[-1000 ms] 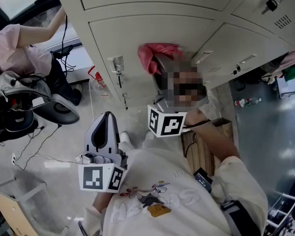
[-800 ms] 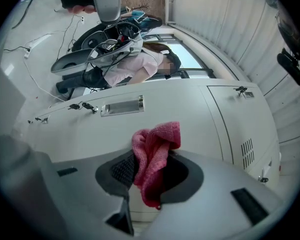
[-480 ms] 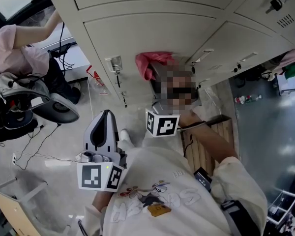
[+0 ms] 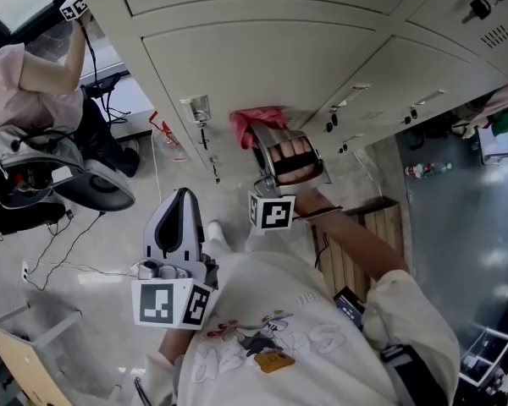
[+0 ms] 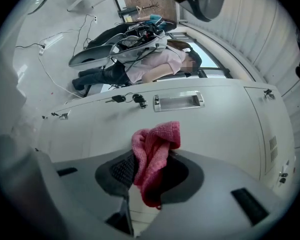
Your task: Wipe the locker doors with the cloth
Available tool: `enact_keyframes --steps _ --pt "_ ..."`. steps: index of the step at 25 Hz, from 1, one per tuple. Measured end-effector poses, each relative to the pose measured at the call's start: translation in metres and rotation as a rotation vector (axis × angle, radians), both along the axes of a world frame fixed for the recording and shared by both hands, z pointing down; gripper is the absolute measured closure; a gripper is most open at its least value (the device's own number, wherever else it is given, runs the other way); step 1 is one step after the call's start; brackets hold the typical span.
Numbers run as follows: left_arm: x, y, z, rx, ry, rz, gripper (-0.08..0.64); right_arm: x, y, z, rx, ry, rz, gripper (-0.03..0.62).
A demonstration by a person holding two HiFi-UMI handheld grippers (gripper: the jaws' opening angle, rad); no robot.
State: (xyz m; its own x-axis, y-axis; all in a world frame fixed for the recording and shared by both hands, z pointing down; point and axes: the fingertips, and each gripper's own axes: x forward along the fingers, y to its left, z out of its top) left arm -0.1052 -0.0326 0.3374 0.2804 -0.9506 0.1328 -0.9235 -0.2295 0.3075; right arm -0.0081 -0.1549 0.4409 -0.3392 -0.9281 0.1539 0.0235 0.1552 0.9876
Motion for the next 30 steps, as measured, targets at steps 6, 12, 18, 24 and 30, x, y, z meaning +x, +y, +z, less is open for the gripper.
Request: enact_keyframes --steps 6,12,18,24,30 --pt "0.0 -0.001 0.001 -0.002 0.002 -0.002 0.555 -0.001 -0.001 0.045 -0.02 0.066 0.003 0.475" --pt "-0.002 -0.001 0.0 0.001 0.003 -0.008 0.555 -0.005 -0.001 0.082 -0.084 0.118 0.002 0.476" --pt "-0.003 -0.001 0.0 -0.002 0.002 -0.009 0.554 -0.003 -0.001 0.123 -0.136 0.172 0.011 0.474" --pt "-0.005 -0.003 0.002 -0.005 0.003 -0.011 0.555 -0.006 -0.002 0.145 -0.179 0.201 0.014 0.474" --pt "-0.007 -0.005 0.003 -0.007 0.01 -0.011 0.555 -0.015 0.007 0.139 -0.284 0.191 -0.01 0.474"
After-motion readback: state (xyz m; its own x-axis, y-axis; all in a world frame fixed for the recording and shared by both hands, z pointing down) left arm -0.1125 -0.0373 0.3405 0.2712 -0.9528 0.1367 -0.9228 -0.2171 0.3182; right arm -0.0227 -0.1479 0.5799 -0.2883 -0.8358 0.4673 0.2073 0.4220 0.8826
